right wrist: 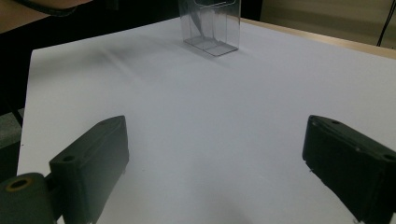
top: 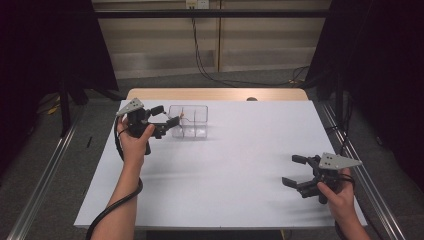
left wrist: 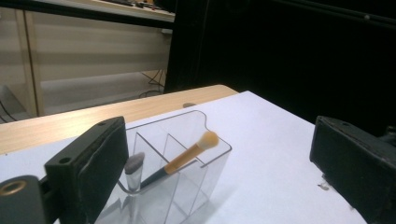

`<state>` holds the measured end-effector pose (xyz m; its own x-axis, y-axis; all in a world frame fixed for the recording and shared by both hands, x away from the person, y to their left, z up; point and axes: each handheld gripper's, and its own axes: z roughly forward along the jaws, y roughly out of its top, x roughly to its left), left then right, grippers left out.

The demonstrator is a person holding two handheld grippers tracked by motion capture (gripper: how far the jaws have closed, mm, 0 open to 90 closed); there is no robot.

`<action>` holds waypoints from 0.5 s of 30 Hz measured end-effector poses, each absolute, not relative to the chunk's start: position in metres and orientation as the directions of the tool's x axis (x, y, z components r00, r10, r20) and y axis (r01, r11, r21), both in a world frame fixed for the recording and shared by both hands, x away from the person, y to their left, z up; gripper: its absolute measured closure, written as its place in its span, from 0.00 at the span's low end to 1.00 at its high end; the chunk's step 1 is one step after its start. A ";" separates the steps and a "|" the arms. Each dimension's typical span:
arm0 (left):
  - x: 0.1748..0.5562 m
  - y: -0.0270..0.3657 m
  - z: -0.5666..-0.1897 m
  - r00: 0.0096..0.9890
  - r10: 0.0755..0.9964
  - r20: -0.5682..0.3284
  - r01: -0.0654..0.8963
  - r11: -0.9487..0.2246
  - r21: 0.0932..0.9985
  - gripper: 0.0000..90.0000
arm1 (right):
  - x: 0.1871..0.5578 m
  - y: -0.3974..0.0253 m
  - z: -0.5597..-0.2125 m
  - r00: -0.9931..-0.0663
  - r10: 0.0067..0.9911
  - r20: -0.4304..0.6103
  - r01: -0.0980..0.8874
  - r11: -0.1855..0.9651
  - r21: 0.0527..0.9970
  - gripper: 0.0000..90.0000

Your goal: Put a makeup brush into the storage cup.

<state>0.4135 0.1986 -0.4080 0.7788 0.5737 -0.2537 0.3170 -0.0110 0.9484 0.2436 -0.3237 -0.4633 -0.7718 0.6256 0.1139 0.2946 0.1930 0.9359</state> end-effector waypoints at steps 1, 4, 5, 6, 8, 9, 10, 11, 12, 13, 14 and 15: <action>0.412 0.199 -0.408 0.783 0.569 -0.252 0.313 -0.009 0.950 0.05 | 0.244 -0.324 -0.463 -0.772 0.625 0.114 0.294 0.192 0.936 0.08; 0.408 0.200 -0.409 0.791 0.560 -0.246 0.304 -0.011 0.953 0.04 | 0.243 -0.323 -0.463 -0.773 0.624 0.115 0.295 0.194 0.936 0.08; 0.407 0.201 -0.410 0.792 0.560 -0.245 0.303 -0.012 0.953 0.04 | 0.243 -0.323 -0.463 -0.774 0.623 0.113 0.294 0.195 0.935 0.08; 0.406 0.202 -0.410 0.792 0.560 -0.243 0.304 -0.016 0.953 0.04 | 0.243 -0.323 -0.463 -0.774 0.623 0.112 0.293 0.195 0.936 0.08; 0.403 0.204 -0.411 0.792 0.559 -0.245 0.303 -0.011 0.953 0.04 | 0.243 -0.323 -0.464 -0.773 0.625 0.113 0.295 0.195 0.935 0.08; 0.402 0.205 -0.411 0.794 0.558 -0.241 0.301 -0.017 0.953 0.04 | 0.243 -0.323 -0.464 -0.771 0.627 0.114 0.296 0.195 0.935 0.08; 0.401 0.205 -0.411 0.795 0.558 -0.239 0.298 -0.016 0.954 0.04 | 0.243 -0.323 -0.463 -0.771 0.627 0.114 0.296 0.195 0.935 0.08; 0.399 0.206 -0.412 0.795 0.557 -0.239 0.297 -0.015 0.955 0.04 | 0.243 -0.324 -0.463 -0.771 0.627 0.112 0.294 0.195 0.936 0.08; 0.398 0.207 -0.412 0.798 0.555 -0.238 0.295 -0.014 0.955 0.04 | 0.243 -0.324 -0.463 -0.771 0.627 0.113 0.295 0.194 0.936 0.08; 0.397 0.207 -0.413 0.799 0.553 -0.236 0.293 -0.015 0.956 0.04 | 0.243 -0.324 -0.463 -0.771 0.627 0.113 0.296 0.194 0.935 0.08; 0.396 0.208 -0.413 0.799 0.553 -0.234 0.292 -0.017 0.956 0.04 | 0.243 -0.324 -0.464 -0.770 0.627 0.113 0.295 0.193 0.936 0.08; 0.395 0.209 -0.414 0.801 0.550 -0.235 0.292 -0.016 0.956 0.04 | 0.243 -0.323 -0.464 -0.770 0.628 0.115 0.298 0.193 0.935 0.08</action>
